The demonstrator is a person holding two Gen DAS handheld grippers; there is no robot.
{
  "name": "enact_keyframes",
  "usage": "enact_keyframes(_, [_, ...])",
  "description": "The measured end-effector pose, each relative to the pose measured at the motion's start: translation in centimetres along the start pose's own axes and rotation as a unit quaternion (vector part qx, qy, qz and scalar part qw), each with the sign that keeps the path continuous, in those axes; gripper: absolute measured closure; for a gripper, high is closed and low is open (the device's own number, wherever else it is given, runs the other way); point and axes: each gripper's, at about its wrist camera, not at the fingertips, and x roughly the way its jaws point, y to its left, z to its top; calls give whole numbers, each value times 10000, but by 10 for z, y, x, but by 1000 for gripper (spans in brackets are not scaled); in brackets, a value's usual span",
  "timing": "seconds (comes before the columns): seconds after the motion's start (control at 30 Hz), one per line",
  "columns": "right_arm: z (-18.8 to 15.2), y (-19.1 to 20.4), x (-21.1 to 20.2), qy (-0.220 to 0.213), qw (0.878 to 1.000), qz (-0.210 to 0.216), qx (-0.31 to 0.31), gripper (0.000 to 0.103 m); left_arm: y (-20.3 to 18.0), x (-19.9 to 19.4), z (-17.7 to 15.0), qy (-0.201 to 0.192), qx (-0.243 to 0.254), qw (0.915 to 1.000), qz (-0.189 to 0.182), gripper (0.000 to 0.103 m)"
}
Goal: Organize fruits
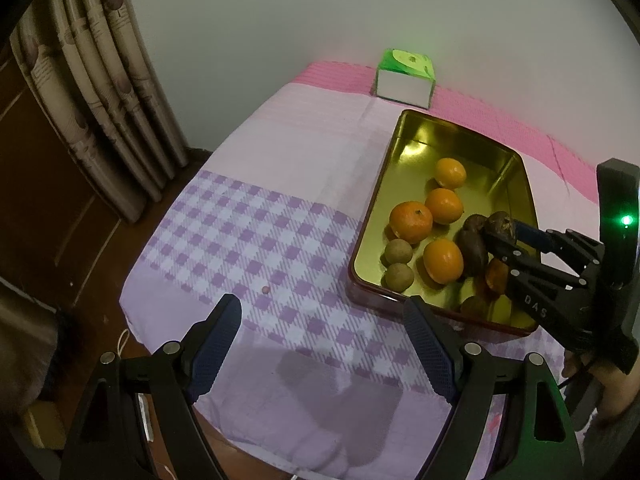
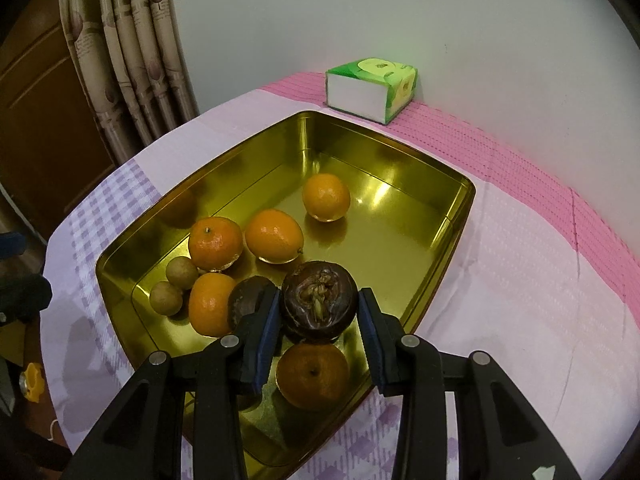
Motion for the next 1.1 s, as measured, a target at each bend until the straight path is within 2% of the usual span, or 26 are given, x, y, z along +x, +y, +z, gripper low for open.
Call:
enact_keyframes(0.17, [-1, 1, -1, -22, 10000, -40, -7, 66, -2, 1, -1, 20, 41, 10000, 13, 20])
enact_keyframes(0.27, [-1, 2, -3, -71, 9999, -99, -41, 62, -5, 2, -1, 31, 107, 9999, 34, 20])
enact_keyframes(0.43, [0, 2, -10, -164, 9997, -172, -79, 47, -7, 3, -2, 22, 182, 9998, 32, 20])
enact_keyframes(0.5, [1, 1, -15, -212, 9996, -173, -71, 36, -8, 3, -2, 20, 186, 9998, 27, 20])
enact_keyframes(0.63, [2, 4, -29, -349, 9990, -231, -132, 28, -9, 3, -2, 16, 224, 9997, 21, 20])
enact_keyframes(0.73, [0, 1, -43, -428, 9988, -226, -13, 18, -11, 2, -2, 3, 267, 9996, 12, 20])
enact_keyframes(0.8, [-2, -1, -50, -416, 9989, -199, 89, 8, -13, 1, -3, -8, 313, 9995, 7, 20])
enact_keyframes(0.9, [-8, -5, -57, -285, 9990, -239, 228, 1, -18, 0, -4, -31, 410, 9992, 4, 20])
enact_keyframes(1.1, [-26, -12, -67, -56, 9985, -155, 527, 1, -27, -4, -6, -125, 599, 9981, 13, 20])
